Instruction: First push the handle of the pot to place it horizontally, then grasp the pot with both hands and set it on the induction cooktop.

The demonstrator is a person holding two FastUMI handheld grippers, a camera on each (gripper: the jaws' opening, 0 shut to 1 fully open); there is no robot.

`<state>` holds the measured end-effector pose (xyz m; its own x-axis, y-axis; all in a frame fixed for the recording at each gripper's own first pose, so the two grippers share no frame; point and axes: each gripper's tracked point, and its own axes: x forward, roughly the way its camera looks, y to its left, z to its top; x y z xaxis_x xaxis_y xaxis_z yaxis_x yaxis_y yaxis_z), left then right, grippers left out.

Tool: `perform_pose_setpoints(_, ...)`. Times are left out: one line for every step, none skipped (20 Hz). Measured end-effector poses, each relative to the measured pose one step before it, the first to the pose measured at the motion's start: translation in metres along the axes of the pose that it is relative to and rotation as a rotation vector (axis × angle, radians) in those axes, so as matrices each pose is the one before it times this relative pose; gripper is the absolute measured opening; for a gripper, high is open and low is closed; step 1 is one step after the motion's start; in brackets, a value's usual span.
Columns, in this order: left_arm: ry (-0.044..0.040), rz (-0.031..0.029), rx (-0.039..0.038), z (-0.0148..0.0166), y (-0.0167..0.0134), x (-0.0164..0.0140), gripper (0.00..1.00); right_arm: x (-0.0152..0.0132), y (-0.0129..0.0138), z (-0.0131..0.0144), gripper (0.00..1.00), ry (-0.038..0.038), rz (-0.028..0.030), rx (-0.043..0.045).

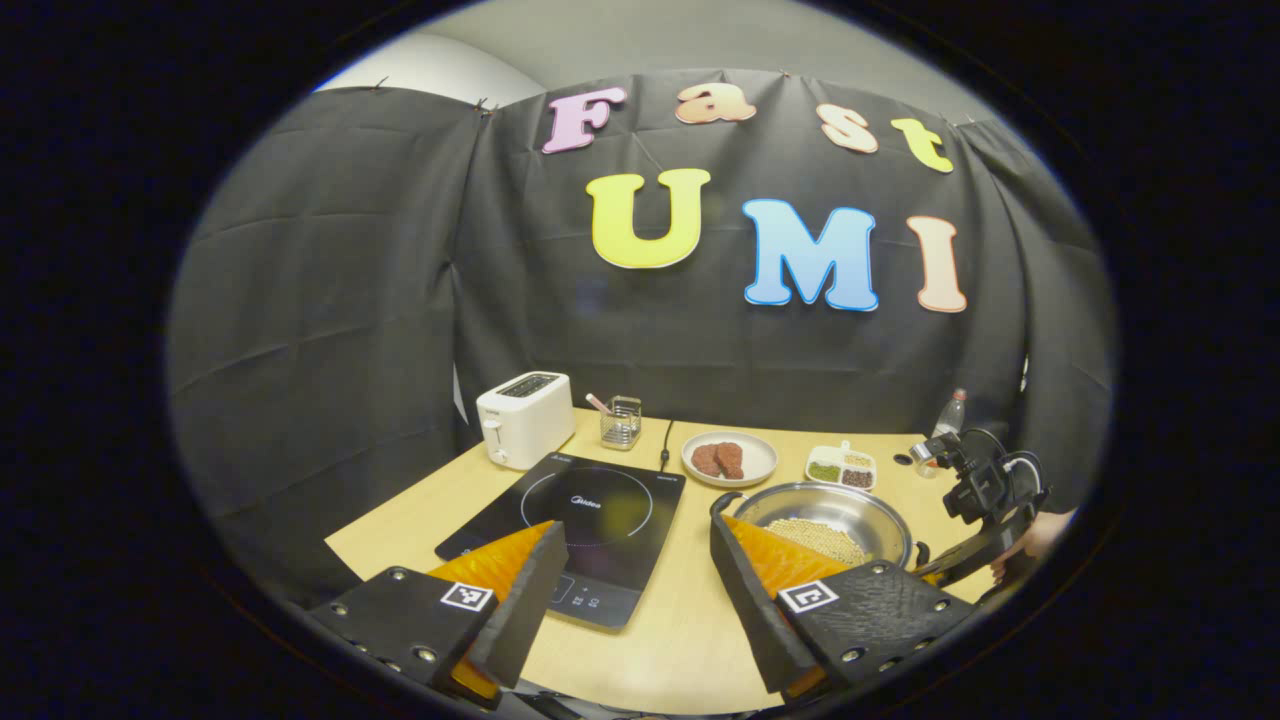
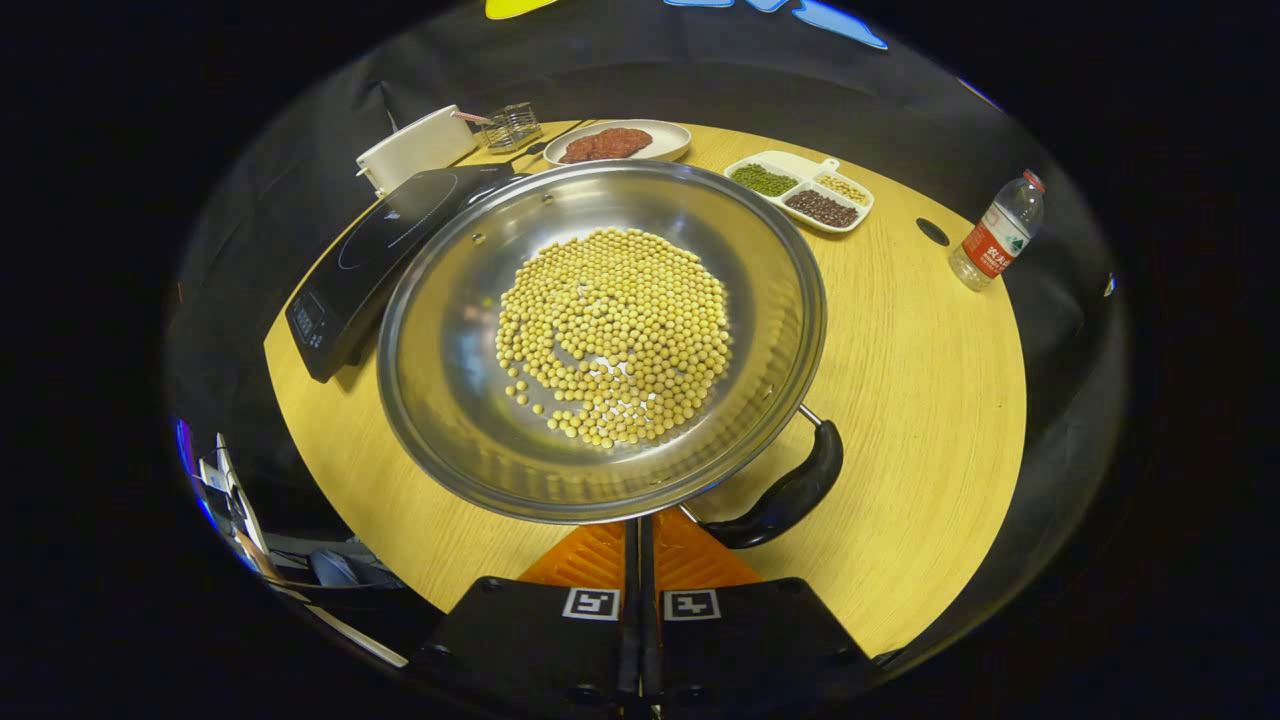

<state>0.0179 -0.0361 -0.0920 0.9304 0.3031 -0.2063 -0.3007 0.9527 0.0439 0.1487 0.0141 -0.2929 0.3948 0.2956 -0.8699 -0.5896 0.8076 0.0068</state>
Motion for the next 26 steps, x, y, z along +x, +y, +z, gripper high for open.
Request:
perform_pose_setpoints(0.00121,0.00242,0.00439,0.00093,-0.00187,-0.00014,0.88,0.00172,-0.00416,0.00069,0.02,-0.00127,-0.0017,0.00668)
perform_pose_setpoints(-0.00035,0.00201,0.0026,-0.00004,-0.00219,-0.00013,0.88,0.00023,-0.00441,0.00095,0.02,-0.00352,-0.00227,0.0036)
perform_pose_setpoints(0.00274,0.00127,0.00128,-0.00073,-0.00283,0.00022,0.88,0.00048,-0.00491,0.00042,0.02,-0.00407,-0.00357,0.00355)
perform_pose_setpoints(0.00816,-0.00006,-0.00021,-0.00325,-0.00284,0.00072,0.88,-0.00002,-0.00515,0.00089,0.02,-0.00402,-0.00476,0.00898)
perform_pose_setpoints(0.01064,-0.005,-0.00155,-0.00243,-0.00448,-0.00042,0.85,0.00037,-0.00374,0.00103,0.02,-0.00291,-0.00068,0.01016)
perform_pose_setpoints(0.00791,-0.0049,-0.0017,-0.00218,-0.00543,0.00118,0.85,-0.00095,-0.00319,0.00089,0.02,-0.0032,0.00124,0.00964)
perform_pose_setpoints(0.00489,-0.00472,-0.00169,-0.00143,-0.00435,-0.00094,0.88,0.00097,-0.00304,0.00034,0.02,-0.00148,0.00233,0.00987)
perform_pose_setpoints(0.00433,-0.00567,-0.00125,-0.00096,-0.00536,-0.00073,0.87,0.00109,-0.00291,0.00145,0.01,-0.0006,0.00247,0.01017)
perform_pose_setpoints(0.00603,-0.00098,0.00076,-0.00142,-0.00509,0.00042,0.87,0.00104,-0.00393,-0.00021,0.02,0.00031,-0.00042,0.00965)
perform_pose_setpoints(0.00714,-0.00017,-0.00004,-0.00283,-0.00298,0.00031,0.87,0.00107,-0.00337,0.00091,0.01,0.00369,-0.00149,0.0094)
perform_pose_setpoints(0.00745,0.00094,-0.00232,-0.003,-0.00359,0.00164,0.87,0.00269,-0.0034,0.00039,0.02,0.00429,0.00208,0.01061)
perform_pose_setpoints(0.01028,0.00257,-0.00555,-0.0017,-0.00343,-0.00002,0.88,0.00027,-0.00196,0.00156,0.02,0.00003,0.00525,0.00989)
perform_pose_setpoints(0.0105,0.00387,-0.01007,-0.00273,-0.00332,0.00029,0.87,0.00082,-0.00199,0.00085,0.02,-0.00302,0.0032,0.00839)
perform_pose_setpoints(0.00836,0.00229,-0.01155,-0.00377,-0.00377,-0.00015,0.87,0.00027,-0.00367,0.00144,0.02,-0.00266,-0.00049,0.00538)
perform_pose_setpoints(0.00695,0.00428,-0.00765,-0.00275,-0.00417,-0.00161,0.88,0.00111,-0.00289,0.00118,0.01,-0.00134,0.00234,0.00532)
perform_pose_setpoints(0.0055,0.00708,-0.0027,-0.00193,-0.00332,-0.00114,0.88,0.00125,-0.00161,0.0011,0.02,0.00054,0.00931,0.00528)
perform_pose_setpoints(0.0043,0.00399,-0.001,-0.00288,-0.00356,-0.00055,0.88,0.00029,-0.00138,0.00215,0.02,-0.00069,0.01184,0.0052)
perform_pose_setpoints(0.00043,-0.00418,-0.00389,-0.00084,-0.00592,-0.00075,0.88,0.00006,-0.00178,0.00198,0.02,0.00053,0.01076,0.00678)
perform_pose_setpoints(-0.00105,-0.00497,-0.00703,-0.00036,-0.00637,-0.00255,0.88,0.00006,-0.00054,0.00139,0.02,0.00106,0.01519,0.01418)
perform_pose_setpoints(-0.00287,-0.00246,-0.00626,0.00034,-0.00447,-0.00193,0.88,0.00015,-0.00101,0.00299,0.02,-0.0014,0.01498,0.0147)
perform_pose_setpoints(-0.00152,-0.00076,-0.00412,-0.00078,-0.00531,-0.00025,0.88,0.00136,-0.00302,0.00238,0.02,-0.00604,0.00752,0.01052)
perform_pose_setpoints(0.00598,-0.00164,-0.00083,-0.00157,-0.00504,0.00022,0.88,0.00046,-0.0031,0.00385,0.02,-0.00891,0.00544,0.00879)
perform_pose_setpoints(0.00631,0.00182,0.00224,-0.00281,-0.00304,-0.00043,0.87,0.00117,-0.00187,0.00186,0.02,-0.00639,0.005,0.00943)
perform_pose_setpoints(0.00025,0.00309,0.00463,0.00031,-0.00341,0.00064,0.88,0.00055,-0.00159,0.0018,0.02,-0.00534,0.00545,0.01195)
perform_pose_setpoints(-0.0009,0.00096,0.00733,0.00207,-0.00285,0.00127,0.85,0.00039,-0.00141,0.00178,0.02,-0.00473,0.00463,0.01317)
perform_pose_setpoints(0.00171,0.00292,0.01006,0.00007,-0.00044,-0.00216,0.85,0.00015,-0.00239,0.00223,0.02,-0.00555,0.0009,0.01283)
